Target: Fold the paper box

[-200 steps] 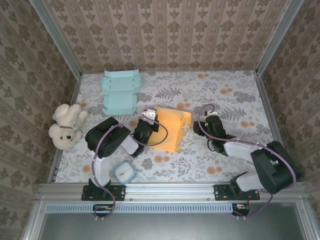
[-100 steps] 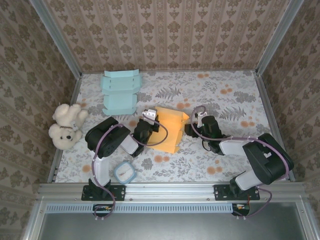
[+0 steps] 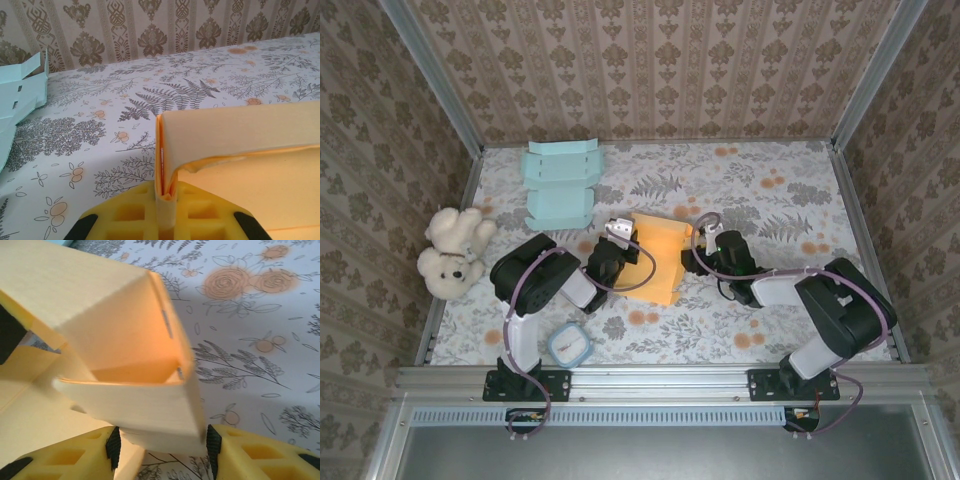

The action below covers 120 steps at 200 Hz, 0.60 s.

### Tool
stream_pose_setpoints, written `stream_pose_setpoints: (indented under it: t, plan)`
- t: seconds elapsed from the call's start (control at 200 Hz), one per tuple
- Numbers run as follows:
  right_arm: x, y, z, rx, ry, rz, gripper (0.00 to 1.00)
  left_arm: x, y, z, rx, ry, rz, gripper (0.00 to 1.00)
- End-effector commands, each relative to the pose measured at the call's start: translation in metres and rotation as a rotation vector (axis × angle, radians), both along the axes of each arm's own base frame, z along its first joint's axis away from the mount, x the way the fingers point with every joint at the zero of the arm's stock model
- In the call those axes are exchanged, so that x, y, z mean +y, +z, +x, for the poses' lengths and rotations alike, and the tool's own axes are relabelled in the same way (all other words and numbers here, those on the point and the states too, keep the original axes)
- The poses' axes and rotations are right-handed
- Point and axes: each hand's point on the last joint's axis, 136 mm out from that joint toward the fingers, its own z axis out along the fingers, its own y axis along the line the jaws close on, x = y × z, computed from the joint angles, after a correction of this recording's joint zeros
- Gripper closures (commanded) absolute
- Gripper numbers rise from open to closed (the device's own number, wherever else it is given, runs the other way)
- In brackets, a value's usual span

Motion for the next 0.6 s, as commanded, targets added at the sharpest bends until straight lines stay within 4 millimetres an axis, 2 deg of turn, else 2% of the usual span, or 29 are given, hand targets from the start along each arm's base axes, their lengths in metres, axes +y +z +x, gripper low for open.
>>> stream_pose_setpoints:
  t: [0.0, 0.21, 0.325, 0.595]
  plan:
    - [0.019, 0.024, 0.013, -0.080, 0.034, 0.043, 0.50, -0.016, -0.002, -0.005, 0.007, -0.065, 0.010, 1.00]
    - [0.032, 0.027, 0.013, -0.109, 0.037, 0.027, 0.57, -0.024, -0.001, -0.011, -0.002, -0.074, 0.018, 1.00]
    - [0.029, 0.030, 0.015, -0.120, 0.013, 0.027, 0.60, -0.026, -0.003, -0.012, 0.001, -0.076, 0.020, 1.00]
    - [0.026, 0.038, 0.018, -0.140, -0.002, 0.012, 0.61, -0.027, -0.001, -0.017, 0.004, -0.087, 0.012, 1.00]
